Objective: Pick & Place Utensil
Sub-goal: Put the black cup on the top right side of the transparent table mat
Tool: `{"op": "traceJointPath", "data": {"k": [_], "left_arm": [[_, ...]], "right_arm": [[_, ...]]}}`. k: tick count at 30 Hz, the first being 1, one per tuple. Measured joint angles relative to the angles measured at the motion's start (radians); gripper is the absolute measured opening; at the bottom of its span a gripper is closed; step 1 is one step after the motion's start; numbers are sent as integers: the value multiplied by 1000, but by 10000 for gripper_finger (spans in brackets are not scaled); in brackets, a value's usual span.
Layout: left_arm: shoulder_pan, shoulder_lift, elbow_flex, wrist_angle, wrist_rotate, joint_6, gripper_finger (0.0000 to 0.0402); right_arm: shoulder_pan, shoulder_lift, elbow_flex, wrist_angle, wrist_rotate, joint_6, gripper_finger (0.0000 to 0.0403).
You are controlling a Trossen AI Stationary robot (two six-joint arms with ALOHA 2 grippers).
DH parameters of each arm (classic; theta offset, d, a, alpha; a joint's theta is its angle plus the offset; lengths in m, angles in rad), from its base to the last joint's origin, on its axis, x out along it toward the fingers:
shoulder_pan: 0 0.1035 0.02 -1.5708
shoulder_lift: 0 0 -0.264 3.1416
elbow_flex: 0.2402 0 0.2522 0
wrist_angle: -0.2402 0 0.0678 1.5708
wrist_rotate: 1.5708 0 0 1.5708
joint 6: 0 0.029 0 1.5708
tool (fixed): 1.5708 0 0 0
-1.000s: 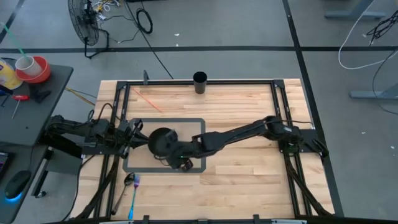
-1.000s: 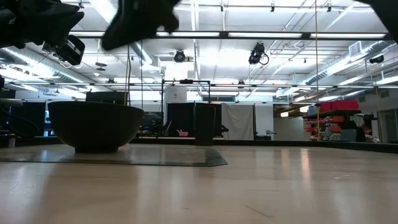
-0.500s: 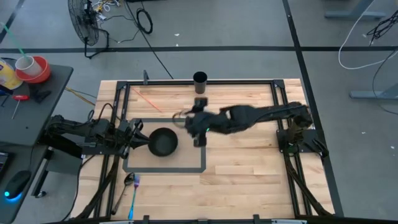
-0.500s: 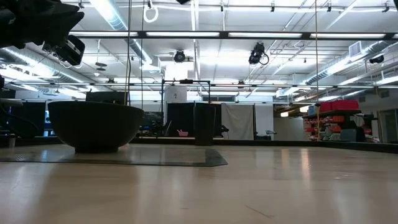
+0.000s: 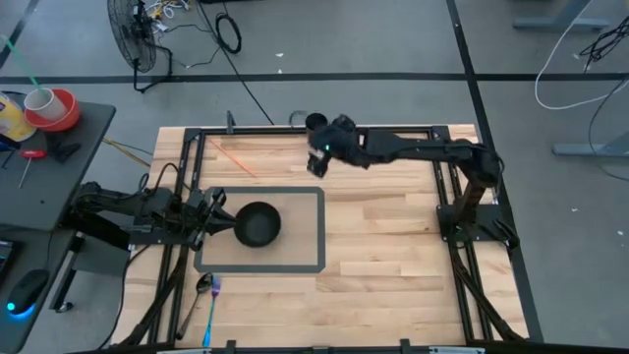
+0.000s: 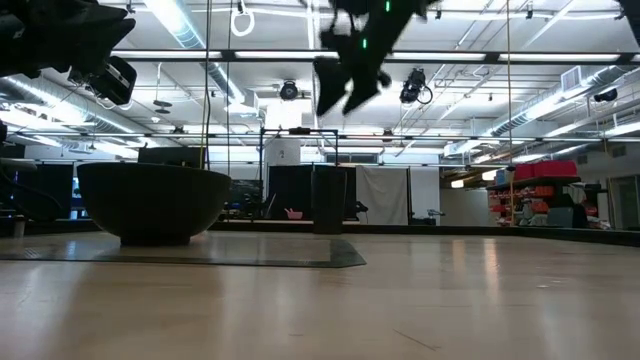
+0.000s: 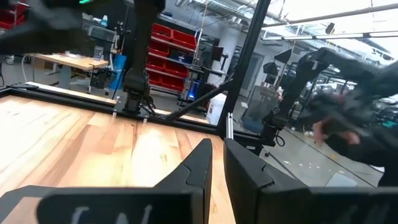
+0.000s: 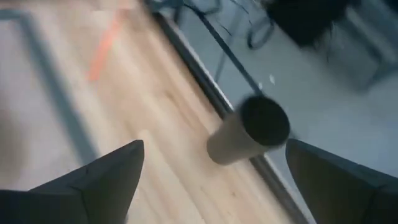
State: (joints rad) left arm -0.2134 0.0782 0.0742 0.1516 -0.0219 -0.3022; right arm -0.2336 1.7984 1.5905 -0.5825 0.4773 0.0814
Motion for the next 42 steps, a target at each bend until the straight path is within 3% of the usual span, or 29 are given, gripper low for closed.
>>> {"op": "traceJointPath", "data": {"k": [5, 12, 25, 42], "left_arm": [[0, 0, 0, 0, 0, 1, 46], [0, 0, 0, 1, 0, 1, 46], [0, 0, 0, 1, 0, 0, 46], [0, 0, 0, 0, 0, 0, 46]], "right_arm": [[-160, 15, -85, 161, -157, 197, 397], [-272, 97, -90, 202, -312, 259, 397], [-302, 147, -89, 257, -321, 8, 398], [-315, 176, -88, 331, -336, 37, 398]]}}
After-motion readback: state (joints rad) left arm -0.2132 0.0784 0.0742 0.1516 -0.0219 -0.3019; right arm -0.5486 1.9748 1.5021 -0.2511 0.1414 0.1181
